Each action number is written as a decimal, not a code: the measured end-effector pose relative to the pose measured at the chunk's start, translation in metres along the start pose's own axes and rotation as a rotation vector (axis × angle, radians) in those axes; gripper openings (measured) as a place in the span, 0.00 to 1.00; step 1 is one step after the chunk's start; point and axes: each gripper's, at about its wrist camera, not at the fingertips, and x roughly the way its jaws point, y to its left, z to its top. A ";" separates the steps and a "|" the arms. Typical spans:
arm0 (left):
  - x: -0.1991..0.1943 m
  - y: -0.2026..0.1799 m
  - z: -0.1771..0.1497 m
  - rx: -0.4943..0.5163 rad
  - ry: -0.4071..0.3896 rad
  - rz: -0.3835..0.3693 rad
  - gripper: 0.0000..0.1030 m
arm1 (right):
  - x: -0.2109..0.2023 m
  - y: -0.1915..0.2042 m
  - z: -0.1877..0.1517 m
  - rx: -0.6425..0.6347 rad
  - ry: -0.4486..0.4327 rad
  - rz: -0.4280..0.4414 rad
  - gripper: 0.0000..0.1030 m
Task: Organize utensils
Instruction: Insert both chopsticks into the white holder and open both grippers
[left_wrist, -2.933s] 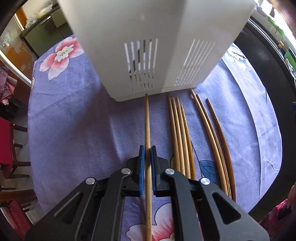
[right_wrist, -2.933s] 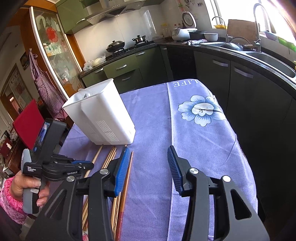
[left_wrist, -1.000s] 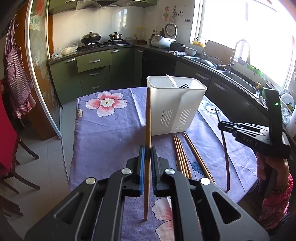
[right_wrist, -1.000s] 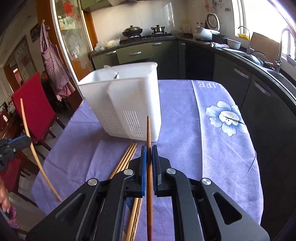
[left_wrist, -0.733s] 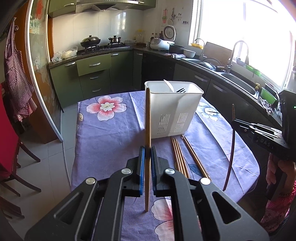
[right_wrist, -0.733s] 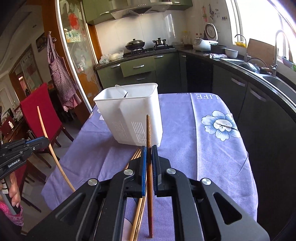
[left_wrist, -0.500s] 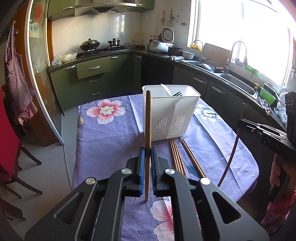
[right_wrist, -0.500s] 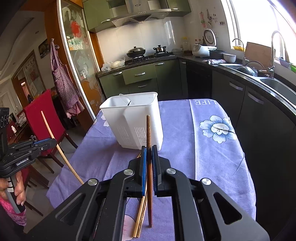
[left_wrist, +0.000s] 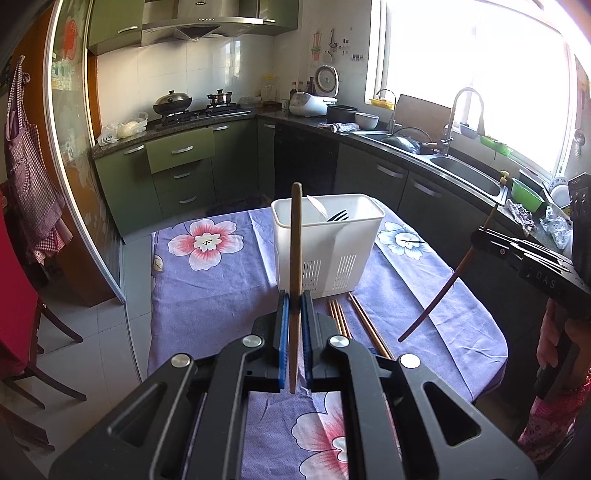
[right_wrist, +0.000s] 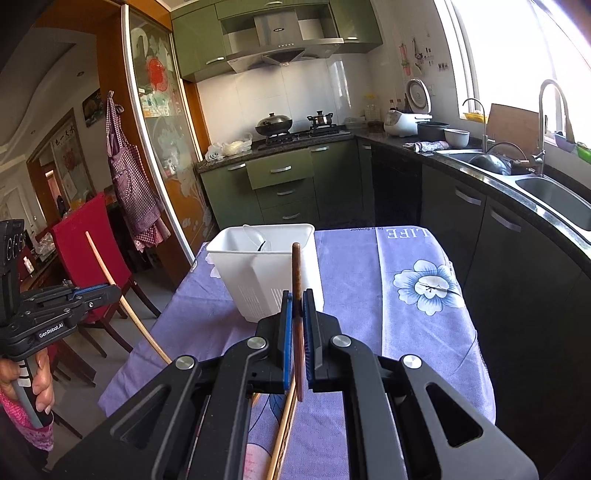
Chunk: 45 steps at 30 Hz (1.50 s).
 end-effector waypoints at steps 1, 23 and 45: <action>-0.001 0.000 0.004 0.000 -0.003 -0.007 0.06 | -0.001 0.001 0.004 -0.004 -0.002 0.002 0.06; -0.014 -0.014 0.144 0.039 -0.162 -0.032 0.06 | -0.014 0.041 0.172 -0.088 -0.175 0.060 0.06; 0.115 0.002 0.121 -0.008 0.041 0.011 0.07 | 0.144 0.008 0.132 -0.024 0.066 0.032 0.06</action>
